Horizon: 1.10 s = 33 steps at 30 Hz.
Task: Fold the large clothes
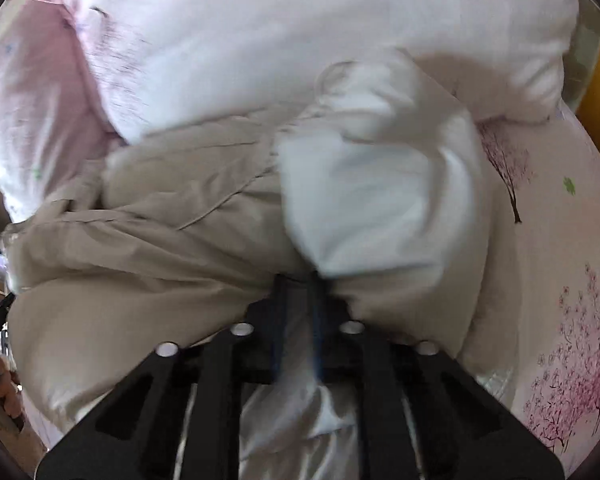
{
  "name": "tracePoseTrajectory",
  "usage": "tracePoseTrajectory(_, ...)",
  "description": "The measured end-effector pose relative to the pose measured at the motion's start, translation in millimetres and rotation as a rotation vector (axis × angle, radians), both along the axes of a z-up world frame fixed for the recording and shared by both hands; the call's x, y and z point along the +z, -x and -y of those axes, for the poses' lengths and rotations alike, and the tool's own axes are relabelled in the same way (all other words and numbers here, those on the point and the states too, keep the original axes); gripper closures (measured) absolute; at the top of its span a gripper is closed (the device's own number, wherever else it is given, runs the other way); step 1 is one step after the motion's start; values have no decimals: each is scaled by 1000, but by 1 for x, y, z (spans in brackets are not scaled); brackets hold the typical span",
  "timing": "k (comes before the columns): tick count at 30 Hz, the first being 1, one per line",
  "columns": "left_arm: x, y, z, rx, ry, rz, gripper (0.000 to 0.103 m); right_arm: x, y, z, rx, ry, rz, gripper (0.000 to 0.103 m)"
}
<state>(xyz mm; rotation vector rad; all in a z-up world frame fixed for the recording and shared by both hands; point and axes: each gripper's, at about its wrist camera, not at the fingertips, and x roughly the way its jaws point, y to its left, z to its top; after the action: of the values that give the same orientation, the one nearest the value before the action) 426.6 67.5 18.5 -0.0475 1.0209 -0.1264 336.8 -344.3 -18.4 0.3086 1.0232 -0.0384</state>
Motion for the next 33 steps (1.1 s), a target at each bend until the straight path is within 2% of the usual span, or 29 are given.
tracePoseTrajectory(5, -3, -8, 3, 16, -10, -16, 30, -2, -6, 1, -2, -8, -21, 98)
tracePoseTrajectory(8, 5, 6, -8, 8, 38, 14, 30, 17, 4, 5, -7, -23, 56, 92)
tracePoseTrajectory(10, 12, 19, -17, -2, 66, 39, 30, 26, 26, 16, -18, -59, 115, 88)
tracePoseTrajectory(12, 18, 30, -26, 1, 74, 74, 29, 29, 39, 24, -29, -51, 147, 86)
tracePoseTrajectory(14, 18, 30, -30, 9, 64, 81, 29, 29, 40, 30, -37, -26, 140, 87)
tracePoseTrajectory(17, 1, 20, -31, 22, 63, 26, 29, 3, 22, 31, -49, -43, 70, 90)
tracePoseTrajectory(21, -13, 14, -22, 19, 26, 13, 27, -10, 19, 36, -50, -59, 52, 90)
tracePoseTrajectory(25, -20, 7, -26, 35, 72, -4, 25, -16, 16, 40, -45, -89, 69, 90)
tracePoseTrajectory(28, -17, 15, -30, 40, 93, 17, 27, -14, 23, 44, -56, -124, 93, 89)
tracePoseTrajectory(29, -14, 22, -33, 36, 116, 30, 27, -9, 38, 55, -63, -140, 106, 86)
tracePoseTrajectory(33, 0, 56, -60, 39, 252, 87, 27, 3, 76, 72, -90, -275, 187, 56)
